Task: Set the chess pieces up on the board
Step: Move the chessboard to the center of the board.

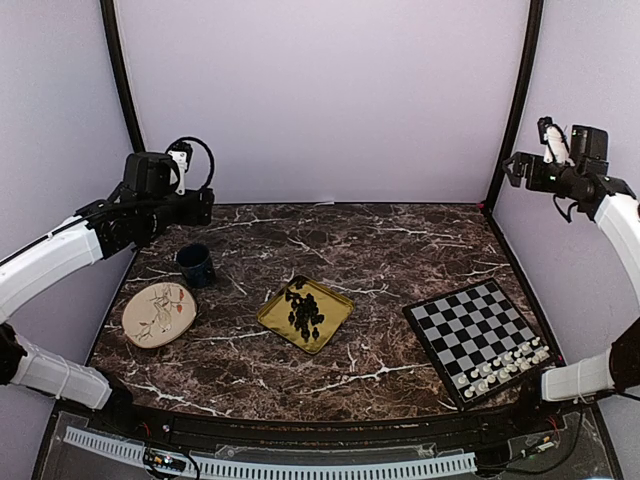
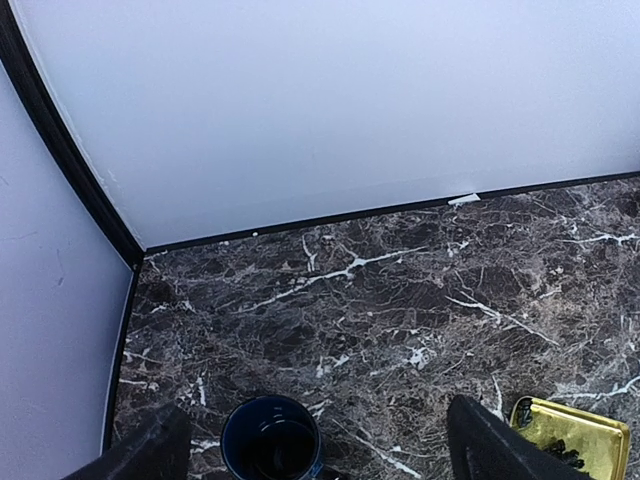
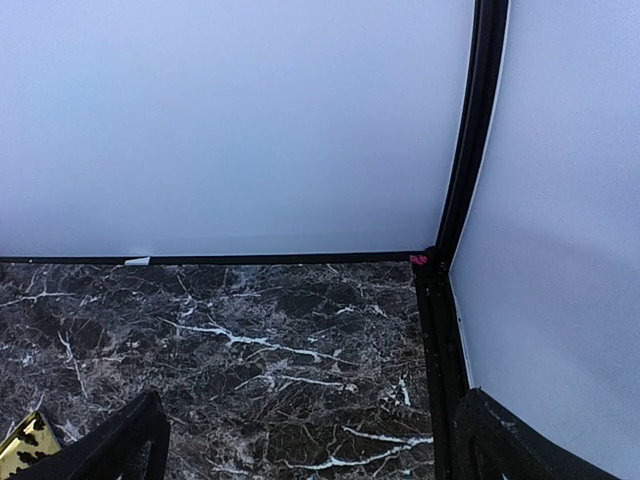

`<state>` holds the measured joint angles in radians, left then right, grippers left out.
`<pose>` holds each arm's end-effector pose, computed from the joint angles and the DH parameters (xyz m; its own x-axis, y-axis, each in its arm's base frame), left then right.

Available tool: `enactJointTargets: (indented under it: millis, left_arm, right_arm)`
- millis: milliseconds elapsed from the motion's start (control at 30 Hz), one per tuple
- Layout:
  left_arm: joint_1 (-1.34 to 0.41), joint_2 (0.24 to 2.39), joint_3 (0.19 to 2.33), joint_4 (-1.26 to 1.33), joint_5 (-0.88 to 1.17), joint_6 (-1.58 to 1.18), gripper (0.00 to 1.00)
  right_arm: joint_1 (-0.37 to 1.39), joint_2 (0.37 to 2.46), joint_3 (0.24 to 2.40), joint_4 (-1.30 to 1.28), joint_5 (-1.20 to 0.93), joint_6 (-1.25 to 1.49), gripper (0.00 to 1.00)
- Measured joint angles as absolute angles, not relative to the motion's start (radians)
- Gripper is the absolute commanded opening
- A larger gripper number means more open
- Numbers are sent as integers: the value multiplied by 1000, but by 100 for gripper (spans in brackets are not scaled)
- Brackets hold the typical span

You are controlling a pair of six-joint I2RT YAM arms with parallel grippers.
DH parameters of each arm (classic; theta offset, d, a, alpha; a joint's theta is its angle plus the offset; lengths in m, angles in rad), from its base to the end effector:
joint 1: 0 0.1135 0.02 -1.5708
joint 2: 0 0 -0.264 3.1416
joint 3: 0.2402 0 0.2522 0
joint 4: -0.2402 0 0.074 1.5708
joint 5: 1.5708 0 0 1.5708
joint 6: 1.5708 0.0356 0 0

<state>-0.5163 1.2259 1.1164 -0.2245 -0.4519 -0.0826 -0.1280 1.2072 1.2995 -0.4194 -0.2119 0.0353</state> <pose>0.2520 -0.1252 0.3601 -0.2912 0.0799 -0.9533 0.0615 0.9960 0.0647 0.2663 -0.0267 0.4076 -0.3210 0.0761 -0.9440 -0.0614 0.9930 0.1010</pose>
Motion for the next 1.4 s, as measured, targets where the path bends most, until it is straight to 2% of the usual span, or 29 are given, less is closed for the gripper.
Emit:
enactJointTargets:
  millis: [200, 367, 667, 1000, 1167, 1400]
  left_arm:
    - [-434, 1269, 1105, -161, -337, -93, 72]
    - [-418, 1345, 1111, -122, -231, -102, 64]
    - [-544, 1579, 1227, -79, -1, -140, 51]
    - [-793, 1897, 1448, -50, 247, -189, 48]
    - [-862, 1961, 1466, -57, 323, -199, 48]
    - [-875, 1967, 1501, -63, 376, -218, 48]
  right_arm:
    - [-128, 1207, 1237, -443, -197, -17, 100]
    - [-178, 1207, 1198, -501, -205, -96, 100]
    - [-408, 1206, 1171, -689, -179, -320, 95]
    - [-617, 1132, 1077, -897, -32, -574, 90]
    - [-639, 1025, 1012, -999, 47, -692, 87]
    - [-645, 884, 886, -1086, 157, -880, 81]
